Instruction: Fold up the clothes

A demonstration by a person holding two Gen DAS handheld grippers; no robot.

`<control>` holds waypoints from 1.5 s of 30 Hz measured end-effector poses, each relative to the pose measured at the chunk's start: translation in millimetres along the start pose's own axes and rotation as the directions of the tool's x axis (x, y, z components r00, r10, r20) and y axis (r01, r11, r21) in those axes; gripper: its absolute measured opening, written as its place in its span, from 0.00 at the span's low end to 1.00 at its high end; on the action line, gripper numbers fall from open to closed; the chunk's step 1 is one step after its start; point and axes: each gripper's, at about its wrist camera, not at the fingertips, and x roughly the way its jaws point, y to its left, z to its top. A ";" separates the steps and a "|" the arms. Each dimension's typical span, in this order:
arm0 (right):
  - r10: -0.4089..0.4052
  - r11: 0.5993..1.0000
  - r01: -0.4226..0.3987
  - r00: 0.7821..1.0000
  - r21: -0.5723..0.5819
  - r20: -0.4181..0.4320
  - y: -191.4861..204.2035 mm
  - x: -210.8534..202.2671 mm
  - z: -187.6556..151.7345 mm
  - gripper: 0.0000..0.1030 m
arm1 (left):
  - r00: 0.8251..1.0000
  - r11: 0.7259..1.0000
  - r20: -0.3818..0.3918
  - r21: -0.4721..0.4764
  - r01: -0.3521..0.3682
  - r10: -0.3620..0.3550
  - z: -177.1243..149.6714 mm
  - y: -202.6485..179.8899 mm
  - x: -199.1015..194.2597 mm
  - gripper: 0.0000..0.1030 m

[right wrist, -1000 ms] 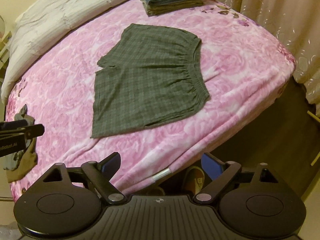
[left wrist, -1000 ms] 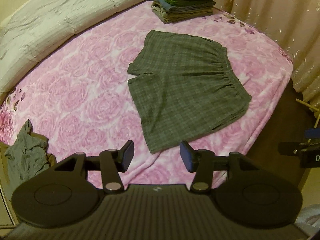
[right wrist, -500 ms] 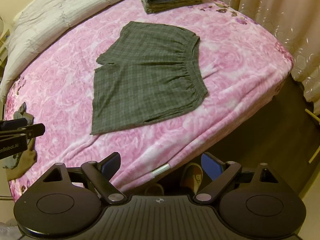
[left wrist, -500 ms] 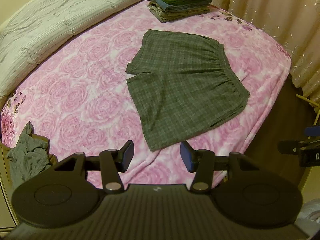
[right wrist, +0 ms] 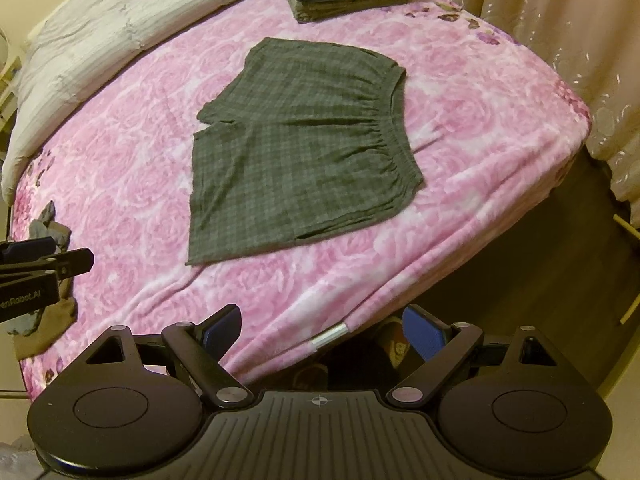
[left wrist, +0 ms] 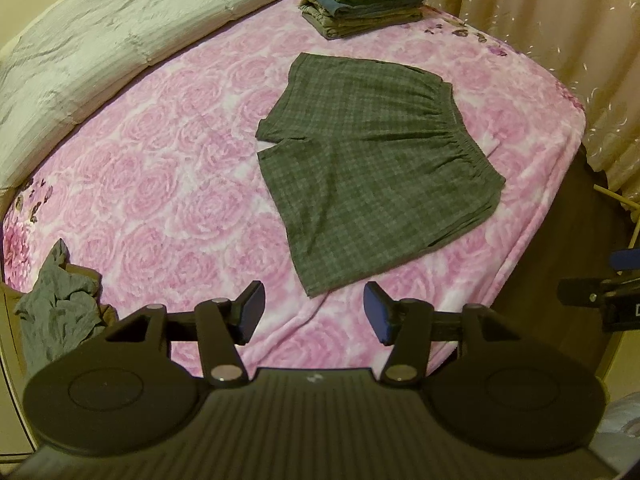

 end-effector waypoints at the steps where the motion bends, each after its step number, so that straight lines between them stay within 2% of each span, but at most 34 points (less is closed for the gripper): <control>1: -0.001 1.000 0.001 1.000 0.005 -0.003 -2.0 1.3 1.0 0.88 | 1.000 1.000 -0.004 -0.006 0.001 -0.001 0.4 1.3 2.4 0.49; 8: -0.005 0.999 0.007 0.999 0.038 -0.045 -19.8 19.8 15.4 0.88 | 1.000 0.998 -0.027 -0.054 0.012 -0.014 10.5 18.7 26.5 0.49; 12: 0.006 1.000 -0.004 0.998 0.028 -0.065 -29.7 41.6 32.6 0.88 | 0.999 0.990 -0.012 -0.138 0.028 -0.030 24.8 41.4 56.1 0.48; 14: 0.010 1.000 -0.008 0.998 0.028 -0.064 -36.9 54.3 41.2 0.88 | 0.999 0.983 0.000 -0.181 0.038 -0.038 32.7 55.3 76.6 0.47; 16: 0.014 0.999 -0.012 0.998 0.039 -0.053 -48.9 71.1 51.9 0.88 | 0.998 0.973 0.005 -0.224 0.056 -0.057 43.8 71.3 104.5 0.39; 21: 0.015 0.996 -0.015 1.000 0.091 0.001 -81.9 117.9 84.1 0.88 | 0.995 0.938 0.008 -0.333 0.095 -0.098 75.0 104.7 187.5 0.36; 24: 0.011 0.992 -0.016 0.999 0.124 0.041 -99.9 150.0 110.6 0.87 | 0.992 0.932 0.020 -0.341 0.124 -0.125 96.9 113.4 236.1 0.32; 27: -0.019 0.991 0.007 0.996 0.136 0.084 -109.4 177.6 138.9 0.87 | 0.989 0.930 0.027 -0.339 0.143 -0.143 117.2 117.3 278.9 0.22; 30: -0.026 0.987 0.005 0.992 0.160 0.126 -118.0 198.8 164.2 0.87 | 0.992 0.944 0.016 -0.306 0.125 -0.126 131.5 118.2 313.7 0.22; 33: -0.021 0.984 -0.002 0.991 0.178 0.129 -125.5 213.7 179.8 0.87 | 0.993 0.949 -0.010 -0.293 0.113 -0.121 137.3 120.4 341.9 0.22; 35: -0.018 0.982 -0.006 0.992 0.187 0.125 -130.0 222.6 188.5 0.87 | 0.991 0.948 -0.007 -0.293 0.123 -0.131 139.0 122.1 350.8 0.22; 37: -0.015 0.981 -0.009 0.993 0.193 0.121 -133.8 230.8 196.2 0.87 | 0.991 0.949 0.018 -0.285 0.132 -0.133 140.6 123.4 352.0 0.00; 41: -0.018 0.985 0.000 0.995 0.174 0.101 -132.7 240.6 199.3 0.87 | 0.991 0.956 0.070 -0.264 0.129 -0.114 142.4 127.0 343.5 0.00; 45: -0.023 0.985 0.009 0.997 0.173 0.079 -134.1 251.5 204.8 0.87 | 0.996 0.976 0.055 -0.205 0.077 -0.067 147.8 127.3 340.5 0.00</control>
